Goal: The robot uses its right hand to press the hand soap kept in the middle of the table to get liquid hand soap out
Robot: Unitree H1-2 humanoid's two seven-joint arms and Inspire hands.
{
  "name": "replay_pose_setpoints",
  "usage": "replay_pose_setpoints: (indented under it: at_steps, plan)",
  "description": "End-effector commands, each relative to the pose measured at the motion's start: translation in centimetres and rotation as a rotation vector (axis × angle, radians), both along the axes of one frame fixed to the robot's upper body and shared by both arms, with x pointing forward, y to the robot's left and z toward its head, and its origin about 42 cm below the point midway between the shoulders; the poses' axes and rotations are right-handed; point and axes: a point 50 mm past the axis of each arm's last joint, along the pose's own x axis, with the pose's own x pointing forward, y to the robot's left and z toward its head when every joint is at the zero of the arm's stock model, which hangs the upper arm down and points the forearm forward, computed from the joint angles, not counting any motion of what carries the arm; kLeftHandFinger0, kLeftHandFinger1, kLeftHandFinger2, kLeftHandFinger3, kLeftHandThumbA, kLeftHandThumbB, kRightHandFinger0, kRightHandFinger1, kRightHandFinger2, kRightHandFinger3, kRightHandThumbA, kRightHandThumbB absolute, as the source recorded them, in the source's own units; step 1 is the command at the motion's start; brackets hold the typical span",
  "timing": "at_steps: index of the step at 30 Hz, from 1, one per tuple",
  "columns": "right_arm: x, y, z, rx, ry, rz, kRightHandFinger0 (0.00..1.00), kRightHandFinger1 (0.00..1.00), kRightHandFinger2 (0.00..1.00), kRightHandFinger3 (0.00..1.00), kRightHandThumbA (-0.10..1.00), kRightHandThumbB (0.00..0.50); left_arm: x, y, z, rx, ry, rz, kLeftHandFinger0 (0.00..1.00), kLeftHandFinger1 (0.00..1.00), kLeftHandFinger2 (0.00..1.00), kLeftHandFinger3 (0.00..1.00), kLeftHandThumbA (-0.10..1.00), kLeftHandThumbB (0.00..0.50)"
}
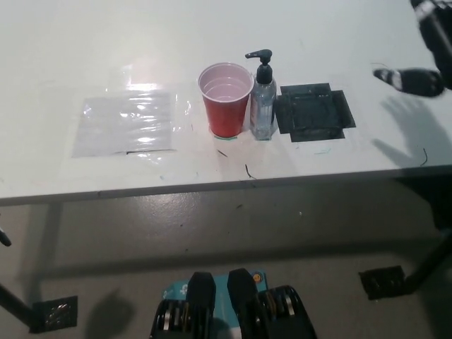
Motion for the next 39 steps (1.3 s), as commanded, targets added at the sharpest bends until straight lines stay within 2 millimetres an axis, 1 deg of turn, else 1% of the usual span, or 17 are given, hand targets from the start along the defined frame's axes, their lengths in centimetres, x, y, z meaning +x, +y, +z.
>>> replay_pose_setpoints:
  at_steps: [1,4,9,10,12,13,16,18,21,23,25,31,32,33,35,37,39]
  plan:
    - [-1.8,-2.4,0.1,0.069,-0.012,-0.040,1.00,1.00,1.00,1.00,1.00,0.388,-0.4,0.7,1.7,0.012,-0.054,0.027,1.00,1.00,1.00,0.78,1.00,0.200]
    - [-3.0,-3.5,-2.1,0.117,0.031,-0.078,1.00,1.00,1.00,1.00,1.00,0.413,-0.3,0.7,1.6,0.010,-0.052,0.031,1.00,1.00,1.00,0.76,1.00,0.209]
    - [-4.0,-4.8,-5.0,0.200,0.079,-0.098,1.00,1.00,1.00,1.00,1.00,0.401,-0.3,0.7,1.5,0.011,-0.052,0.033,1.00,1.00,1.00,0.76,1.00,0.202]
    - [-4.6,-5.4,-6.9,0.260,0.131,-0.121,1.00,1.00,1.00,1.00,1.00,0.440,-0.3,0.7,1.5,0.004,-0.056,0.031,1.00,1.00,1.00,0.76,1.00,0.200]
    - [-5.0,-5.8,-8.5,0.296,0.151,-0.119,1.00,1.00,1.00,1.00,1.00,0.386,-0.2,0.7,1.5,0.001,-0.056,0.032,1.00,1.00,1.00,0.76,1.00,0.205]
    - [-5.0,-5.9,-8.8,0.304,0.154,-0.117,1.00,1.00,1.00,1.00,1.00,0.385,-0.2,0.8,1.5,0.001,-0.056,0.033,1.00,1.00,1.00,0.76,1.00,0.205]
    - [-5.7,-6.4,-11.9,0.371,0.185,-0.145,1.00,1.00,1.00,1.00,1.00,0.340,-0.3,0.8,1.5,-0.007,-0.061,0.038,1.00,1.00,1.00,0.76,1.00,0.201]
    - [-6.0,-6.5,-12.7,0.409,0.178,-0.126,1.00,1.00,1.00,1.00,1.00,0.271,-0.3,0.8,1.5,-0.003,-0.060,0.038,1.00,1.00,1.00,0.76,1.00,0.213]
    - [-6.9,-7.1,-15.9,0.508,0.227,-0.173,1.00,1.00,1.00,1.00,1.00,0.256,-0.3,0.8,1.5,-0.005,-0.063,0.040,1.00,1.00,1.00,0.76,1.00,0.197]
    - [-6.9,-7.2,-16.3,0.537,0.230,-0.177,1.00,1.00,1.00,1.00,1.00,0.263,-0.3,0.8,1.4,-0.008,-0.063,0.043,1.00,1.00,1.00,0.77,1.00,0.205]
    - [-7.0,-7.3,-17.3,0.563,0.227,-0.188,1.00,1.00,1.00,1.00,1.00,0.234,-0.4,0.7,1.4,-0.001,-0.066,0.045,1.00,1.00,1.00,0.75,1.00,0.202]
    - [-6.6,-8.1,-18.1,0.738,0.245,-0.204,1.00,1.00,1.00,1.00,1.00,0.299,-0.3,0.8,1.4,-0.008,-0.062,0.043,1.00,1.00,1.00,0.77,1.00,0.198]
    - [-6.6,-8.0,-18.1,0.767,0.242,-0.191,1.00,1.00,1.00,1.00,1.00,0.266,-0.3,0.8,1.4,-0.009,-0.061,0.046,1.00,1.00,1.00,0.76,1.00,0.207]
    - [-6.5,-8.0,-18.1,0.761,0.237,-0.196,1.00,1.00,1.00,1.00,1.00,0.272,-0.3,0.8,1.4,-0.001,-0.061,0.045,1.00,1.00,1.00,0.76,1.00,0.197]
    - [-6.1,-8.0,-17.6,0.752,0.210,-0.190,1.00,1.00,1.00,1.00,1.00,0.234,-0.2,0.8,1.4,0.001,-0.066,0.051,1.00,1.00,1.00,0.74,1.00,0.210]
    - [-6.0,-7.9,-17.6,0.761,0.206,-0.192,1.00,1.00,1.00,1.00,1.00,0.232,-0.2,0.8,1.4,-0.004,-0.071,0.051,1.00,1.00,1.00,0.73,1.00,0.198]
    - [-5.7,-7.9,-17.2,0.788,0.208,-0.196,1.00,1.00,1.00,1.00,1.00,0.253,-0.2,0.7,1.3,-0.011,-0.076,0.057,1.00,1.00,1.00,0.73,1.00,0.204]
